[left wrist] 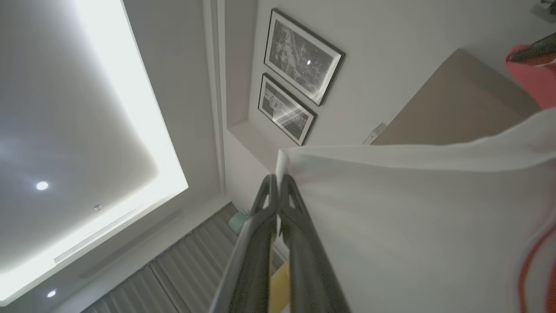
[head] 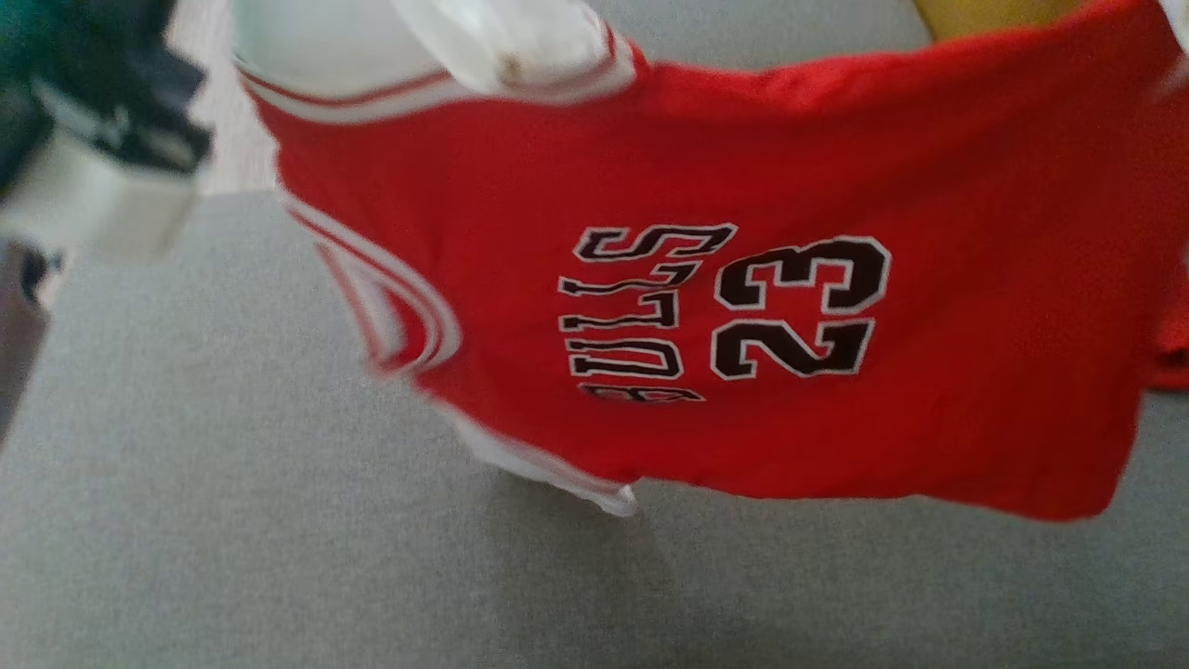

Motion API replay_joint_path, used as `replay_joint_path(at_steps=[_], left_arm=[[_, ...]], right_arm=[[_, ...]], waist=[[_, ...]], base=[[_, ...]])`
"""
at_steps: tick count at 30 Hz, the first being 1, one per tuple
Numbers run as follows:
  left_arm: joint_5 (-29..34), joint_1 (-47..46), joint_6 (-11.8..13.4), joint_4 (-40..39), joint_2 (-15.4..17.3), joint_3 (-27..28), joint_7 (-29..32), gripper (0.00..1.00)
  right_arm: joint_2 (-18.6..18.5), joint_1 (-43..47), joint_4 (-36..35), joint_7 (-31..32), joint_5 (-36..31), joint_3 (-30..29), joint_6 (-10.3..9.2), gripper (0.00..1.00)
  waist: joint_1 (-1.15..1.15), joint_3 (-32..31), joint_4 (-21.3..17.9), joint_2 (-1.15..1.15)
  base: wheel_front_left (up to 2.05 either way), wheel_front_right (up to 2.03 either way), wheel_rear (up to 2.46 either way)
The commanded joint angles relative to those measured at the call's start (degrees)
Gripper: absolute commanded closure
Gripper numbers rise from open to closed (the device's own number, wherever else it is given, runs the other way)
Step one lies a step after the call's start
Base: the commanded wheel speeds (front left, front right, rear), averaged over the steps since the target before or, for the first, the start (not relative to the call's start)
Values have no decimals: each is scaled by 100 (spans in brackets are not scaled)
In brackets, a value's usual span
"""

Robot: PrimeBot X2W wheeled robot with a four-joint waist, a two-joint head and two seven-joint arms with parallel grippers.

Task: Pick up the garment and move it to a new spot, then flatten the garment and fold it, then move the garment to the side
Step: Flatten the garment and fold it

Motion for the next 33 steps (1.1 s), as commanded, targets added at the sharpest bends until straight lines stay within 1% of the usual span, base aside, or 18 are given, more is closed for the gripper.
replay_joint_path(at_steps=[1,6,8,11,13,15,18,21,23,28,32,33], left_arm=[[-21,-489,-6,158,190,166,54,100],[-47,-1665,-41,1283,104,-469,70,100],[-110,-2137,-43,1705,52,-742,8,100],[-133,-2860,-44,2286,-71,-970,-120,100],[-39,-3275,-45,2562,-200,-979,-199,100],[75,-3620,-22,2678,-350,-932,-231,100],[212,-3932,0,2461,-469,-781,-237,100],[254,-3818,-9,2189,-445,-700,-238,100],[181,-3576,-23,2028,-334,-687,-239,100],[-115,-2530,-42,1662,84,-829,-239,100],[-314,-1333,-44,1310,420,-983,-239,100],[-314,-1333,-44,1310,420,-983,-239,100]], right_arm=[[-98,-292,46,119,-66,125,39,100],[198,-1591,1007,425,-282,668,39,100],[367,-2105,1447,405,-348,835,39,100],[587,-2860,2097,221,-422,1036,39,100],[696,-3286,2500,-45,-516,1144,39,100],[715,-3624,2816,-290,-624,1288,39,100],[661,-4034,3141,-615,-762,1446,39,100],[619,-4197,3368,-801,-729,1676,39,100],[612,-4181,3476,-868,-636,1841,39,100],[609,-3758,3735,-1017,-352,2255,39,100],[564,-3091,3761,-1092,-70,2631,39,100],[564,-3091,3761,-1092,-70,2631,39,100]], waist=[[1,126,18,0],[1,878,90,0],[1,1228,124,0],[1,1674,144,0],[1,1820,156,0],[1,1929,181,0],[1,2116,197,0],[1,2266,226,0],[1,2389,228,0],[1,2528,301,0],[1,2410,358,0],[1,2410,358,0]], base=[[0,0,0],[0,0,0],[0,0,0],[0,0,0],[0,0,0],[0,0,0],[0,0,0],[0,0,0],[0,0,0],[0,0,0],[0,0,0],[0,0,0]])
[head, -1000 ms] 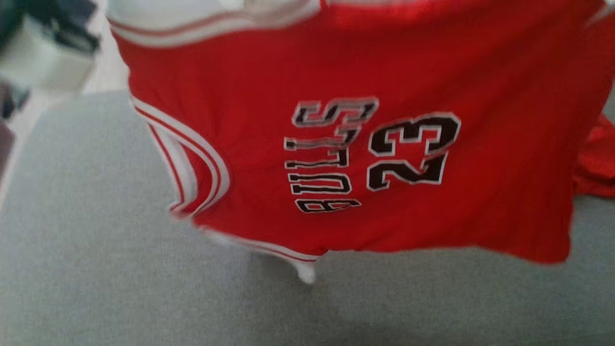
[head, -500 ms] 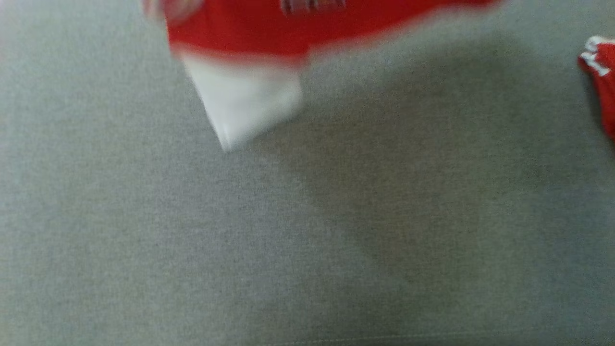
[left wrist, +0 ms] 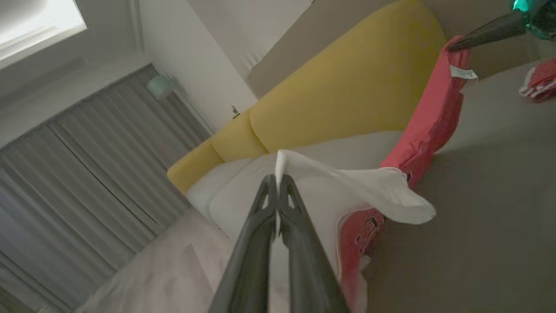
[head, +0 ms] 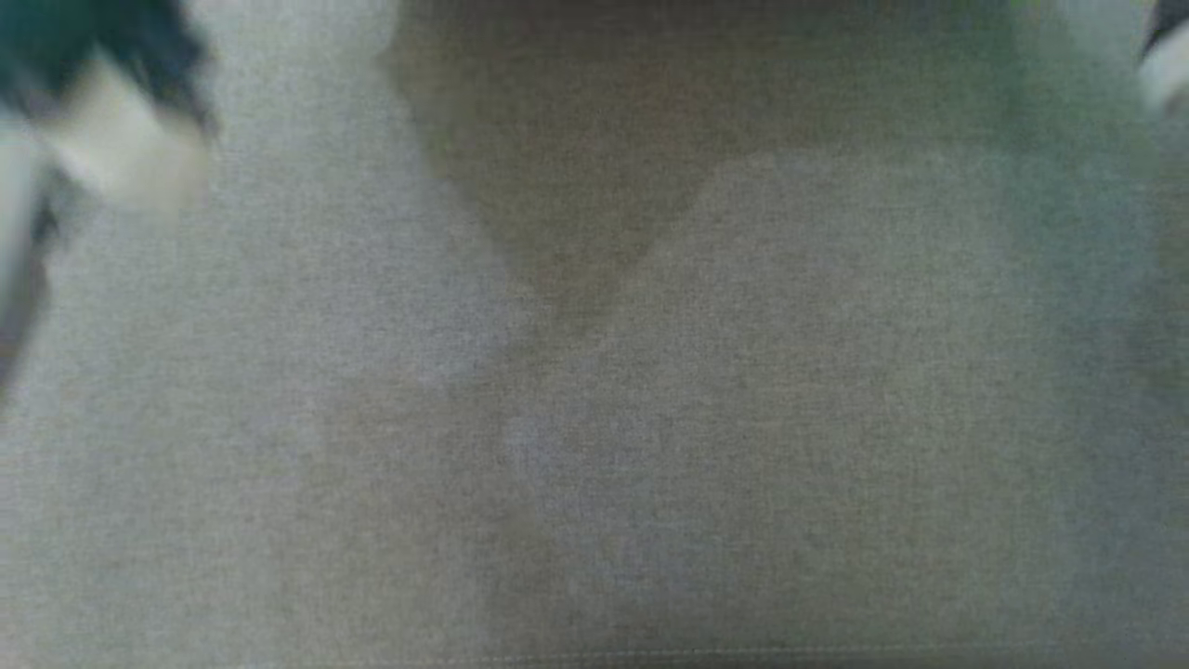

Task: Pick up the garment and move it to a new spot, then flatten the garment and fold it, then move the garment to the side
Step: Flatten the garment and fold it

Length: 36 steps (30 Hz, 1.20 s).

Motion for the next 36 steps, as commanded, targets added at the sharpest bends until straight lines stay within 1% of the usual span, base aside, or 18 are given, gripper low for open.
replay_joint_path(at_steps=[1,6,9,15,20,24,27,31,36], left_arm=[[-106,217,16,-283,409,255,-22,100],[-485,2179,268,-721,618,258,-22,100],[-660,3212,404,-913,667,165,-22,100],[-969,4774,629,-1254,803,-71,-22,100],[-1269,5638,828,-1678,976,-222,97,100],[-1460,5947,896,-2006,1065,-264,218,100],[-1464,5856,899,-2096,1067,-228,235,100],[-1389,5392,791,-2032,971,-124,219,100],[-1193,4607,560,-1660,852,-22,204,100]], right_arm=[[-157,376,-130,-80,135,52,39,100],[-351,1723,-392,-132,616,331,39,100],[-454,2476,-542,-141,737,262,39,100],[-507,3869,-885,-143,597,-389,39,100],[-545,5024,-1244,-144,513,-852,39,100],[-547,5653,-1532,-144,445,-1150,39,100],[-499,5833,-1659,-144,379,-1335,39,100],[-365,5695,-1748,-70,308,-1443,39,100],[-259,5115,-1617,174,273,-1330,39,100]], waist=[[-2,-135,24,0],[-2,-606,84,0],[-2,-867,118,0],[-2,-1361,151,0],[-2,-1679,173,0],[-2,-1743,168,0],[-2,-1675,161,0],[-2,-1484,118,0],[-2,-1208,10,0]], base=[[0,0,0],[0,0,0],[0,0,0],[0,0,0],[0,0,0],[0,0,0],[0,0,0],[0,0,0],[0,0,0]])
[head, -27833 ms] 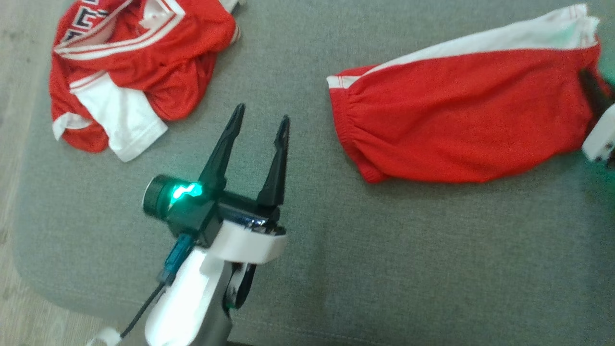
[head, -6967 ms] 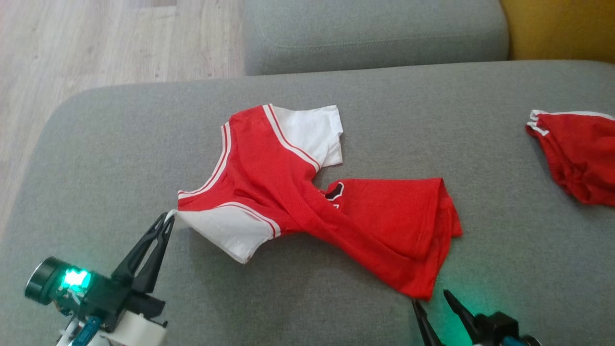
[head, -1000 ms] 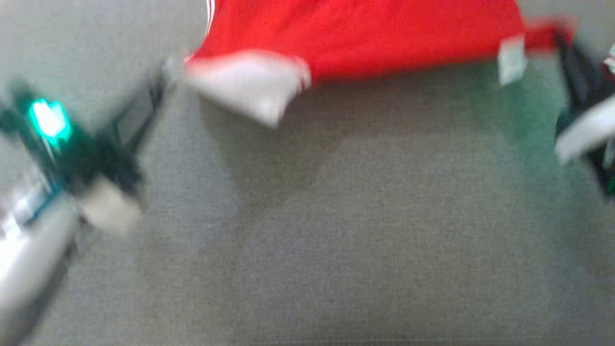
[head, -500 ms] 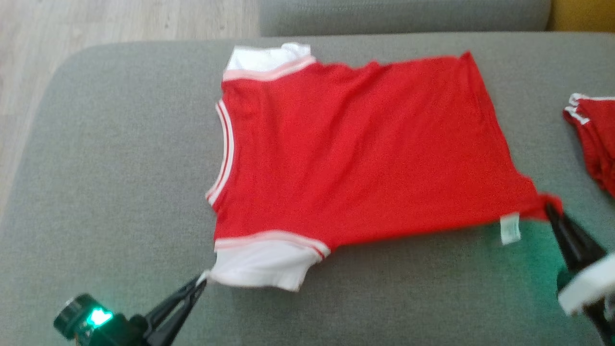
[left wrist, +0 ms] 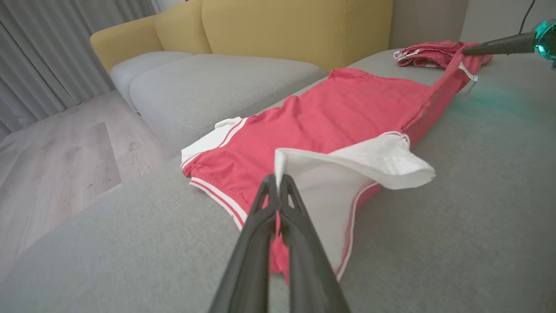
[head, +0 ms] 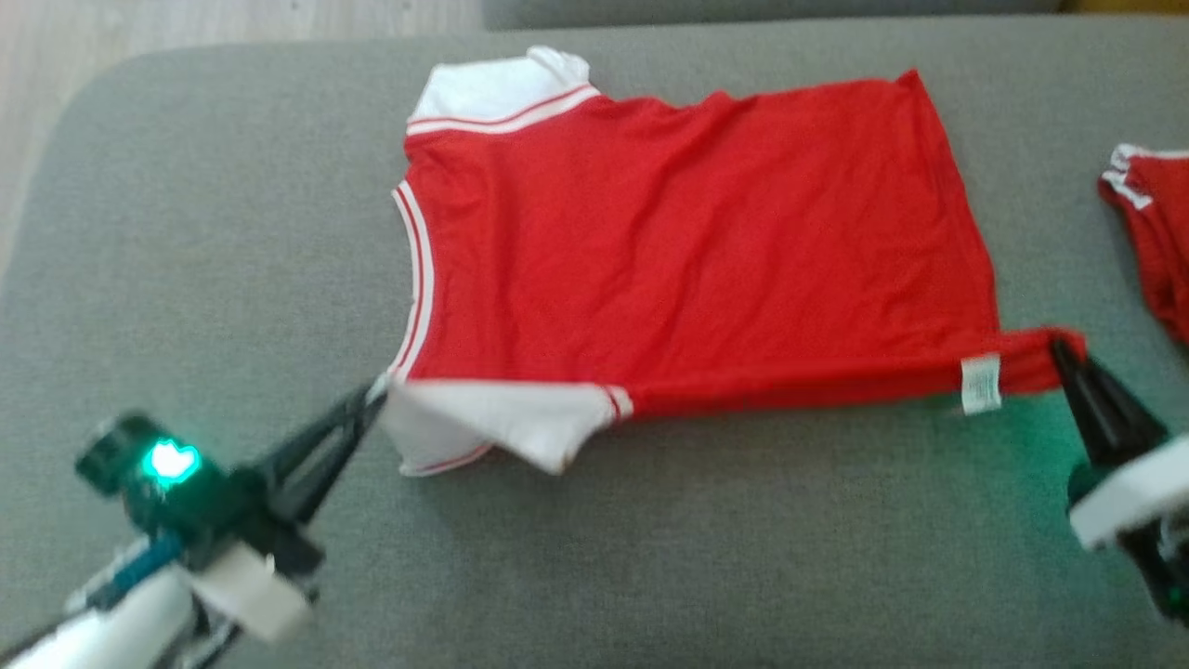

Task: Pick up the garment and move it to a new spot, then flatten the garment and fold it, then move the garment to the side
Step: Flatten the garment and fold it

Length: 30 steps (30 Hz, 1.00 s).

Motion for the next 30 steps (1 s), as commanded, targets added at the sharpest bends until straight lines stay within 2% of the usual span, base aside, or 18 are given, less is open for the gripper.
replay_joint_path(at_steps=[1,11,18,19,20,21,22,26,30], left_arm=[[83,-489,-80,32,120,307,-53,100],[424,-2073,-460,905,-99,217,-10,100],[508,-2667,-527,1457,-189,105,-90,100],[492,-2691,-528,1523,-227,102,-106,100],[456,-2702,-528,1595,-276,113,-120,100],[379,-2693,-531,1666,-341,124,-133,54],[314,-2690,-532,1718,-406,143,-155,0],[143,-2565,-470,1891,-631,231,-226,0],[-436,-2008,-327,1878,-1033,523,-266,0]], right_arm=[[-162,-296,-44,36,-51,73,39,100],[-140,-1675,333,255,-114,666,39,100],[-93,-2354,720,161,-113,1109,39,100],[-79,-2412,780,135,-98,1165,39,86],[-68,-2461,838,110,-82,1218,39,29],[-59,-2502,900,89,-65,1266,39,0],[-47,-2532,968,75,-33,1305,39,0],[-11,-2556,1165,-2,123,1425,39,0],[-37,-2461,1251,-182,292,1326,39,0]], waist=[[0,165,-72,0],[0,753,-165,0],[0,1029,-180,0],[0,1043,-176,0],[0,1054,-171,0],[0,1058,-164,0],[0,1057,-155,0],[0,988,-128,0],[0,818,-127,0]], base=[[0,0,0],[0,0,0],[0,0,0],[0,0,0],[0,0,0],[0,0,0],[0,0,0],[0,0,0],[0,0,0]])
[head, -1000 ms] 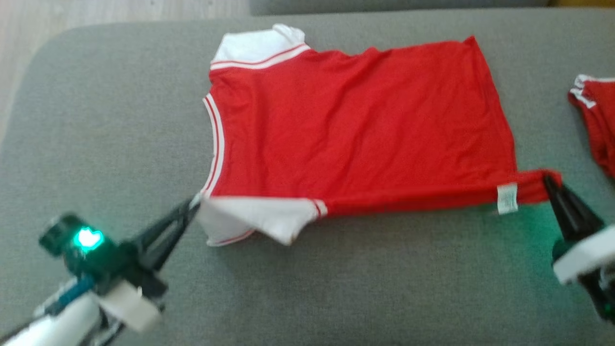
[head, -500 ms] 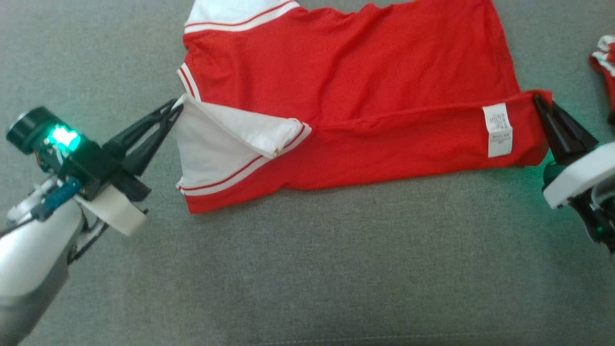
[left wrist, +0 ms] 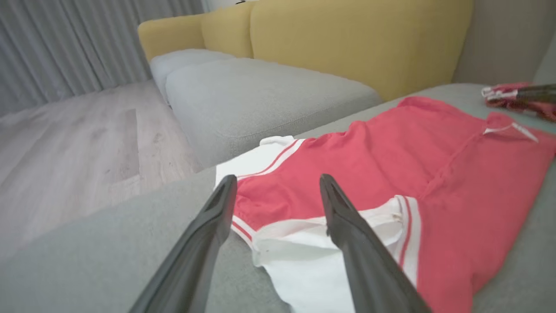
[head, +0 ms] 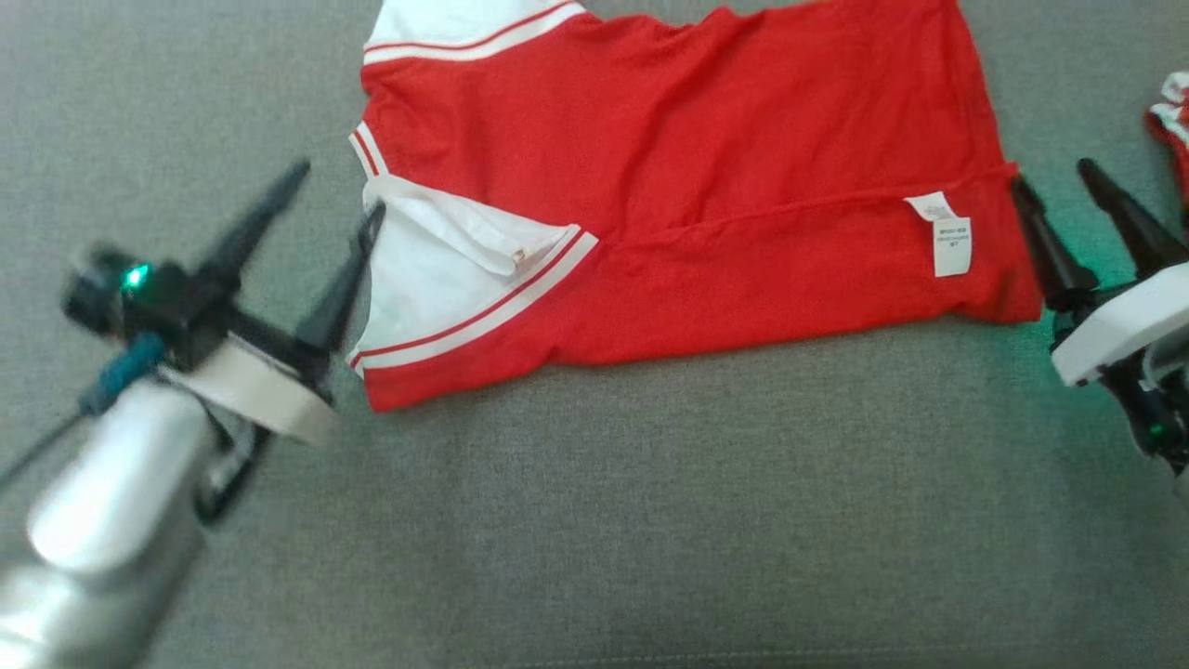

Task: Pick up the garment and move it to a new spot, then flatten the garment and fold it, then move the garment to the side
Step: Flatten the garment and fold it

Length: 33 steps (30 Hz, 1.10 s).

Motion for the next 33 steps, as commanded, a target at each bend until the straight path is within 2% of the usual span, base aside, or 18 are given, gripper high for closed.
replay_joint_path(at_steps=[1,2,5,7,11,15,20,21,22,24,25,26,27,28,29,33], left_arm=[[-347,326,85,-145,-12,400,-62,0],[-625,742,208,-189,-224,547,-66,0],[-869,1313,537,-137,-501,756,-69,0],[-990,1603,791,-11,-691,842,-69,0],[-1186,1918,1110,200,-1028,858,3,0],[-1274,1945,1202,403,-1200,742,307,0],[-1339,1834,1231,612,-1223,695,593,0],[-1342,1808,1221,641,-1219,694,603,5],[-1342,1808,1221,641,-1219,694,603,5],[-1341,1768,1204,686,-1225,696,574,31],[-1335,1753,1188,697,-1233,695,534,48],[-1334,1745,1169,712,-1243,693,497,58],[-1335,1740,1151,731,-1253,687,474,73],[-1330,1733,1136,746,-1263,681,442,95],[-1325,1730,1119,758,-1270,673,418,100],[-1298,1717,1055,774,-1257,655,322,100]], right_arm=[[-125,160,-72,-129,77,-103,39,0],[-95,263,-115,-182,72,-183,39,0],[15,466,-219,-217,59,-309,39,0],[100,615,-284,-226,91,-383,39,0],[238,868,-366,-233,92,-592,39,0],[363,1101,-423,-234,48,-801,39,0],[431,1250,-383,-235,-53,-812,39,0],[434,1256,-356,-235,-59,-808,39,0],[434,1256,-356,-235,-59,-808,39,0],[444,1256,-296,-234,-47,-798,39,0],[451,1259,-264,-219,-31,-782,39,0],[461,1264,-232,-193,-7,-766,39,0],[475,1268,-187,-158,19,-755,39,0],[491,1269,-145,-124,40,-739,39,0],[511,1270,-93,-91,71,-735,39,0],[621,1232,241,136,165,-751,39,0]], waist=[[0,-128,-7,0],[0,-219,-29,0],[0,-344,-77,0],[0,-424,-111,0],[0,-509,-136,0],[0,-529,-132,0],[0,-484,-149,0],[0,-475,-152,0],[0,-475,-152,0],[0,-468,-151,0],[0,-472,-144,0],[0,-478,-135,0],[0,-486,-123,0],[0,-495,-107,0],[0,-505,-88,0],[0,-527,-4,0]], base=[[0,0,0],[0,0,0],[0,0,0],[0,0,0],[0,0,0],[0,0,0],[0,0,0],[0,0,0],[0,0,0],[0,0,0],[0,0,0],[0,0,0],[0,0,0],[0,0,0],[0,0,0],[0,0,0]])
